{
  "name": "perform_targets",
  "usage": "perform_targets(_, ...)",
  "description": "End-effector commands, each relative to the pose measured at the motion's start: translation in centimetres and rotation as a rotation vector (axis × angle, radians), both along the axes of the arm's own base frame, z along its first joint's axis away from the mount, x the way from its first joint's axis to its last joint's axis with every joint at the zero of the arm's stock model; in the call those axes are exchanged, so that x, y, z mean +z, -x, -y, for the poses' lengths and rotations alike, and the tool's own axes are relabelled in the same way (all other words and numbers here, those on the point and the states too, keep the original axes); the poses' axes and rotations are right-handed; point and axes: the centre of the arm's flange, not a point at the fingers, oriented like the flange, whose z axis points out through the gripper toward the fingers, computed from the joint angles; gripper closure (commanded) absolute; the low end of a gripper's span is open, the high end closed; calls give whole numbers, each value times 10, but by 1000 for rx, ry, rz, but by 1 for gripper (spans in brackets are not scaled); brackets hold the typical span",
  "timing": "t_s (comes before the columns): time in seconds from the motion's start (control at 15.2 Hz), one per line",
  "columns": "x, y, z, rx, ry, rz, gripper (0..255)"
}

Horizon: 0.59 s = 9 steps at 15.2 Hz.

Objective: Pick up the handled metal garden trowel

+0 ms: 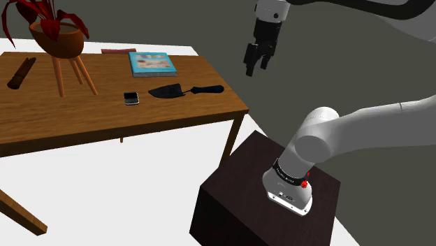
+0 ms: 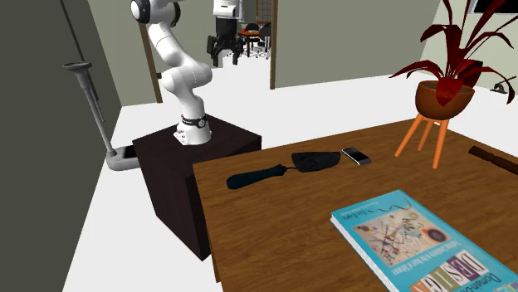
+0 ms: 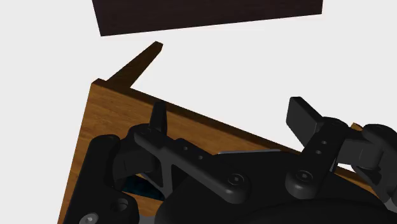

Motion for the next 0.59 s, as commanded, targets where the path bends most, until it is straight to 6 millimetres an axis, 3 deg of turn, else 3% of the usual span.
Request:
perform_targets(0.0,0,0,0,0,0,0,0)
perform_targets(0.53,-57,-68,60,183,-67,25,0)
